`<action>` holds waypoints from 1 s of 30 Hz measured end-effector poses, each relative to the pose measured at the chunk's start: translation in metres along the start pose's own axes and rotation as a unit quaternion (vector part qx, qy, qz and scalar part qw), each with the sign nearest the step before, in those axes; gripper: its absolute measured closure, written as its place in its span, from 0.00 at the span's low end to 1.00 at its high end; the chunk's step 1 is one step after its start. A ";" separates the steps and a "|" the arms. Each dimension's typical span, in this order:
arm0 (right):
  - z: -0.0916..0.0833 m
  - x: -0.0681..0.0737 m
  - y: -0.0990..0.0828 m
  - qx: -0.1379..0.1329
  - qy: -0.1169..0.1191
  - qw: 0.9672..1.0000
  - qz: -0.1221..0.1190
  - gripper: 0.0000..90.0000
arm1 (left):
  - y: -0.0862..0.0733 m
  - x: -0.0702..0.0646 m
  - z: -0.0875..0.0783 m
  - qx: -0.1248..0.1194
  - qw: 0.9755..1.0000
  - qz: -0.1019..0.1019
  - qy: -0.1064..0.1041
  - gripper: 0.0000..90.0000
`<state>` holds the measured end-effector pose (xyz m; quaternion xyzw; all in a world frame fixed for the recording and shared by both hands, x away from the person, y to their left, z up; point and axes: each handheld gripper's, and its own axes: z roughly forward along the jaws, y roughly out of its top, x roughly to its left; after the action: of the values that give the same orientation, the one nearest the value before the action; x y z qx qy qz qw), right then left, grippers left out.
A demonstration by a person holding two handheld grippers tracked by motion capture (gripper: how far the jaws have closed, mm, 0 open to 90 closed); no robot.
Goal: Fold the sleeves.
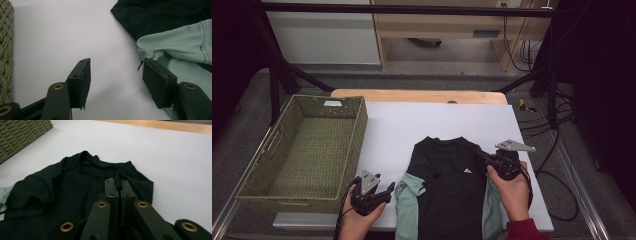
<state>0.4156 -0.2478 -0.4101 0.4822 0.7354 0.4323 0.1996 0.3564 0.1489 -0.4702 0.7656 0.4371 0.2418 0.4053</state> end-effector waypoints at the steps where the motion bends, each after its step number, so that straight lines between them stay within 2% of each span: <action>1: 0.002 0.002 0.000 0.003 0.003 1.000 0.000 0.98 | 0.000 0.000 0.000 0.000 1.000 -0.001 0.000 0.45; 12: 0.022 0.018 -0.007 0.016 0.013 1.000 -0.012 0.97 | 0.000 0.001 0.000 0.002 1.000 0.000 0.002 0.43; 17: 0.024 0.020 -0.011 0.015 0.014 1.000 -0.011 0.97 | 0.000 0.000 0.001 0.004 1.000 -0.001 0.002 0.43; 21: 0.024 0.020 -0.014 0.004 0.011 1.000 -0.012 0.97 | -0.001 -0.001 0.002 0.006 1.000 -0.002 0.002 0.42; 30: 0.031 0.027 -0.021 0.014 0.015 0.999 -0.027 0.97 | -0.001 -0.002 0.003 0.006 1.000 -0.008 0.004 0.38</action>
<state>0.4140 -0.2142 -0.4413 0.4582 0.7571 0.4235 0.1936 0.3571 0.1457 -0.4729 0.7634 0.4464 0.2391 0.4011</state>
